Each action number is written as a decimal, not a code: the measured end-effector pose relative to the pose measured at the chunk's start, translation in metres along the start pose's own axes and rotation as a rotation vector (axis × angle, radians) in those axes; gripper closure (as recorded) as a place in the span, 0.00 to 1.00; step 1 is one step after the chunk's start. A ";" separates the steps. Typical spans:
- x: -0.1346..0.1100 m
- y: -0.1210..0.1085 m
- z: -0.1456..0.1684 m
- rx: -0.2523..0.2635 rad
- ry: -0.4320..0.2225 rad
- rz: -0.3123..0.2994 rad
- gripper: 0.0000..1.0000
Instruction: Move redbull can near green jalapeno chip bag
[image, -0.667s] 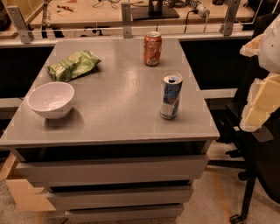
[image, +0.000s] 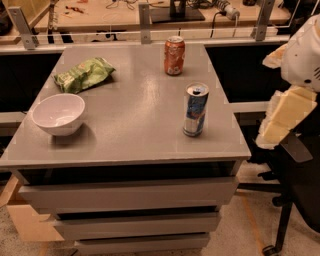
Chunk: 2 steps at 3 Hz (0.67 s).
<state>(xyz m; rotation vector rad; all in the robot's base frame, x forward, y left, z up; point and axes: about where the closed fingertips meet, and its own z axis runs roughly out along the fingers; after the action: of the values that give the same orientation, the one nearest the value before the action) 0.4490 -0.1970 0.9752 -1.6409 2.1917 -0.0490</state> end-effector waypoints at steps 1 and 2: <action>-0.022 -0.001 0.027 -0.029 -0.102 0.048 0.00; -0.048 -0.005 0.050 -0.051 -0.235 0.101 0.00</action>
Offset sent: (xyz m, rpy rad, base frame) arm 0.0573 0.0854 -0.0421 0.4470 -0.0191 -0.0263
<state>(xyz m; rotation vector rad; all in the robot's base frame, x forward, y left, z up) 0.4819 -0.1434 0.9447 -1.4773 2.1057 0.2192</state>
